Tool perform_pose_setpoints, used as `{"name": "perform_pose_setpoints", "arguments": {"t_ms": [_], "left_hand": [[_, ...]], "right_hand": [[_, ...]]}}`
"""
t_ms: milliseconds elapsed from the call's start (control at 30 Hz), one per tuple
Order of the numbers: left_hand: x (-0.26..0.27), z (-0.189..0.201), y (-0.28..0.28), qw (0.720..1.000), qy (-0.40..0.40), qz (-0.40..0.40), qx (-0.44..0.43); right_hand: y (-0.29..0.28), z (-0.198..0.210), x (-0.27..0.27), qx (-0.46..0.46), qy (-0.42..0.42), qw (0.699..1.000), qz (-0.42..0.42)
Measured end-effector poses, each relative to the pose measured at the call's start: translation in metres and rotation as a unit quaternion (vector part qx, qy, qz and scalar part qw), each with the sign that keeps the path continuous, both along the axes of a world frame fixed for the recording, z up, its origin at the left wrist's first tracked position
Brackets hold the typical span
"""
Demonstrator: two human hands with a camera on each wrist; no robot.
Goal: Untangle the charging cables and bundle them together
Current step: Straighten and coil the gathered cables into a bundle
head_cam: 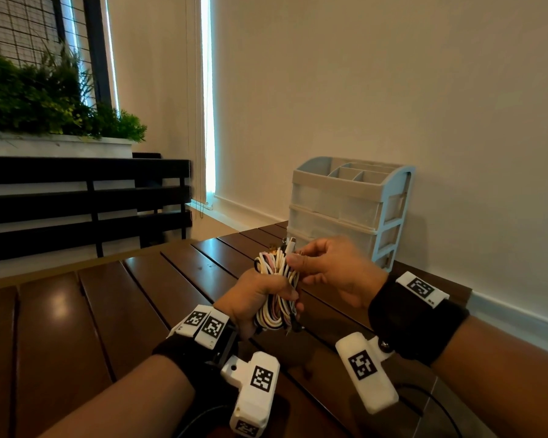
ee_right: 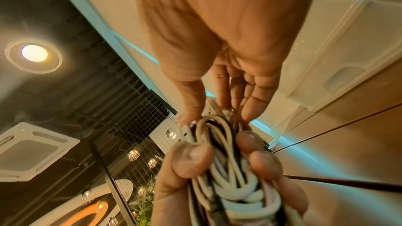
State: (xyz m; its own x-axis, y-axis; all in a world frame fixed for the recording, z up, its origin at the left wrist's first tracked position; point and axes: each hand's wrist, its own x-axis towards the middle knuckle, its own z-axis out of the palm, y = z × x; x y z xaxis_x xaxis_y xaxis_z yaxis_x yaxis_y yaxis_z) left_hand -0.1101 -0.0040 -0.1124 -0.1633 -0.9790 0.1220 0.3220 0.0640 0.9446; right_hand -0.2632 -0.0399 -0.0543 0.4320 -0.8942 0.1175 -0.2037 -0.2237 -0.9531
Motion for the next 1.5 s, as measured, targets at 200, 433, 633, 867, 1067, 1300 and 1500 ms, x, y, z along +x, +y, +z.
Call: {"name": "perform_pose_setpoints", "arguments": {"t_ms": [200,433,633,867,1067,1300,1500], "left_hand": [[-0.003,0.001,0.002,1.000,-0.013,0.013,0.018],[-0.010,0.003,0.005,0.996,-0.049,0.062,0.033],[-0.007,0.004,0.000,0.982,-0.083,0.167,0.026],[-0.004,0.009,0.008,0.983,-0.090,0.162,0.008],[-0.006,0.007,0.004,0.983,-0.055,0.173,-0.001],[-0.006,0.003,-0.004,0.984,0.000,0.176,0.026],[0.000,-0.001,-0.011,0.979,0.084,0.188,0.002]], "right_hand": [[0.003,0.001,0.004,-0.007,-0.020,1.000,0.007],[0.005,-0.004,0.001,-0.003,-0.021,1.000,0.014],[0.005,-0.009,-0.001,0.017,0.011,1.000,-0.001],[0.004,-0.006,0.013,0.009,0.036,0.999,0.004],[-0.001,0.012,0.009,-0.237,0.299,0.924,0.026],[-0.087,0.098,-0.023,-0.330,0.288,0.863,-0.251],[-0.178,0.125,-0.065,-0.094,0.211,0.886,-0.403]]}}
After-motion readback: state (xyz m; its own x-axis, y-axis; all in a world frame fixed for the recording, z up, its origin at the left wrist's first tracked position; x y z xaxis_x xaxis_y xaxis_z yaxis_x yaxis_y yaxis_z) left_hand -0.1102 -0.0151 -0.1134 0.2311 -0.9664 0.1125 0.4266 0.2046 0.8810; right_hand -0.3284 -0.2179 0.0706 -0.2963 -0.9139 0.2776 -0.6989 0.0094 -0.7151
